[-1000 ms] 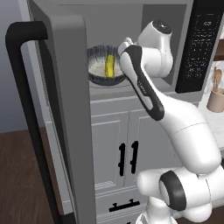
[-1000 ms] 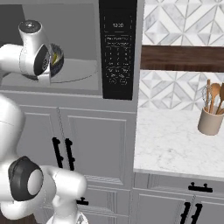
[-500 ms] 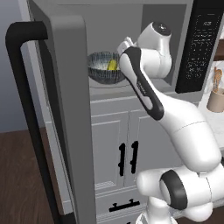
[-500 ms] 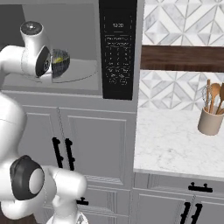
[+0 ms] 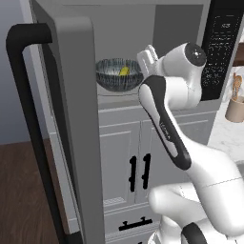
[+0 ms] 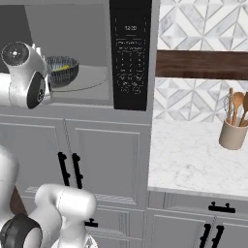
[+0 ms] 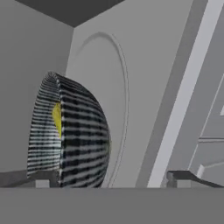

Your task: Pick the cucumber from the sink and place it in the bowl. Then pick the bowl and place it in the microwave. Then close the microwave door and press the start button.

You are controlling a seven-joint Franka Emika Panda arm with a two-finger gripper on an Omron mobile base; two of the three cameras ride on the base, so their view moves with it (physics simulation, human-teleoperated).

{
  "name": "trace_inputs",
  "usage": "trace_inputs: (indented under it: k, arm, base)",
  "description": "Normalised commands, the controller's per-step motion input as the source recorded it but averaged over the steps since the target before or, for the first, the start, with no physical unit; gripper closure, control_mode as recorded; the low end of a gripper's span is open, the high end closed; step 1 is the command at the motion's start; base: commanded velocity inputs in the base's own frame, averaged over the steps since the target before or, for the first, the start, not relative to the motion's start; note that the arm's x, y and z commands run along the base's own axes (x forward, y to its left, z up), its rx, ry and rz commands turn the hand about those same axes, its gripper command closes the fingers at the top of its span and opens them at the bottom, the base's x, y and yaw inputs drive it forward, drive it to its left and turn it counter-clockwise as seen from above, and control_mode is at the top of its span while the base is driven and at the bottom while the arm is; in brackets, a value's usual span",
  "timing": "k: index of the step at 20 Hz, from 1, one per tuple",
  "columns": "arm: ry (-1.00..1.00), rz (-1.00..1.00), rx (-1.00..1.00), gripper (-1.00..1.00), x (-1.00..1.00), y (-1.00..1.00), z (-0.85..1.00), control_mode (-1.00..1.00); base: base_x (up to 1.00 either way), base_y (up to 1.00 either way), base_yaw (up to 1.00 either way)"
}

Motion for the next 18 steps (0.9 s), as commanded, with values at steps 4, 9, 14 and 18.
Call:
trace_inputs:
  k: [4,9,14,18]
  arm:
    - [0.03,-0.01,-0.19,-1.0,-0.13,0.0,-0.21,-1.0]
    - [-0.11,-0.16,-0.43,-1.0,-0.47,0.0,0.24,-1.0]
    - [0.03,-0.07,-0.4,-1.0,-0.19,-0.32,0.0,-1.0]
    - [0.0,-0.02,-0.31,-1.0,-0.22,-0.47,-0.02,-1.0]
  base:
    - [0.0,0.0,0.0]
    - [0.0,0.0,0.0]
    - [0.0,0.0,0.0]
    - [0.0,0.0,0.0]
